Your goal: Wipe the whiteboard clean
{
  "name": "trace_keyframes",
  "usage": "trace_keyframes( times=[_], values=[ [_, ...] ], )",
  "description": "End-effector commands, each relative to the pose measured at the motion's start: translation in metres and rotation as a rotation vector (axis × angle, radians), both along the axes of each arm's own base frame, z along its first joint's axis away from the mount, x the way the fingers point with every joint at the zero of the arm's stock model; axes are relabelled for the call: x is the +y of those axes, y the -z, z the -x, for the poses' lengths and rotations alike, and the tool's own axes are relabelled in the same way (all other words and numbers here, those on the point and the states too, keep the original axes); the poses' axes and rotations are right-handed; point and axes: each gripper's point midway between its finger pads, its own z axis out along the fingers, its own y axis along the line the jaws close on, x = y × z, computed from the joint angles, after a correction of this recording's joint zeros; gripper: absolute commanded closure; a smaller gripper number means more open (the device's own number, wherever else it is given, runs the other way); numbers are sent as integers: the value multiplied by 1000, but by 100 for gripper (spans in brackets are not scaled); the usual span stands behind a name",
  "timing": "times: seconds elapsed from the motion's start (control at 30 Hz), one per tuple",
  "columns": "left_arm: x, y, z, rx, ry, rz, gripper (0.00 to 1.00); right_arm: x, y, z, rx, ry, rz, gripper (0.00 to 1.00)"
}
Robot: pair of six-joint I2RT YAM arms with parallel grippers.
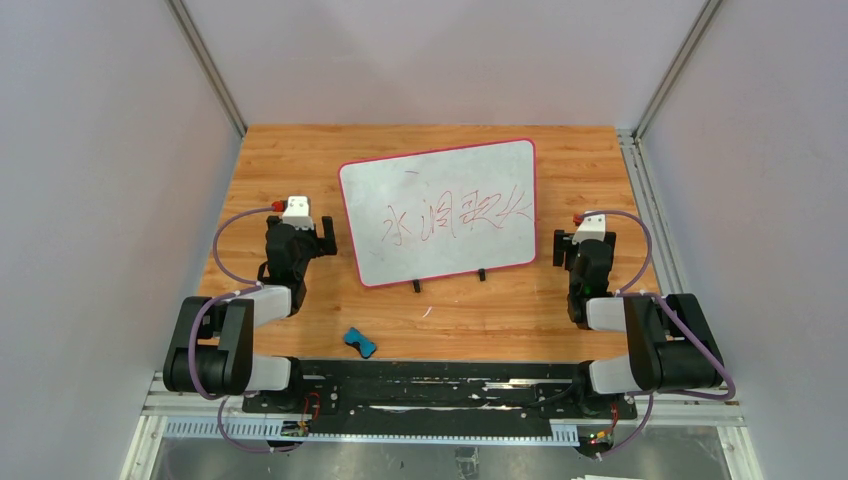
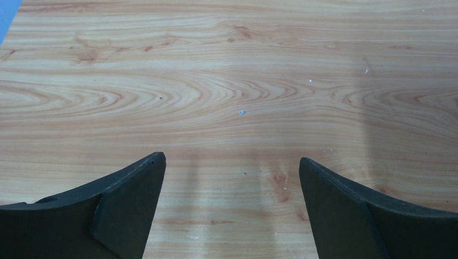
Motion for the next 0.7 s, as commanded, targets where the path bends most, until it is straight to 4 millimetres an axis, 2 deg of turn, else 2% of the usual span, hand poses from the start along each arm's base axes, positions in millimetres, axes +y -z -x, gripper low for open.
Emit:
trace_keyframes(
  times=[0.0, 0.2, 0.27, 0.4, 0.5, 0.67],
  values=[
    [-1, -15, -10, -51, 4, -11, 2, 0, -7, -3, -30, -5, 6, 22],
    [-1, -15, -10, -50, 4, -11, 2, 0, -9, -2, -40, -2, 8, 27],
    [-1, -15, -10, -51, 4, -10, 2, -3, -19, -5, -69, 17, 17, 27],
    [-1, -15, -10, -51, 4, -10, 2, -6, -25, -4, 21, 45, 8, 31],
    [-1, -16, -10, -51, 4, -10, 2, -5, -34, -1, -7, 37, 2, 31],
    [-1, -15, -10, -51, 4, -11, 2, -2, -22, -1, -13, 19, 2, 32]
  ],
)
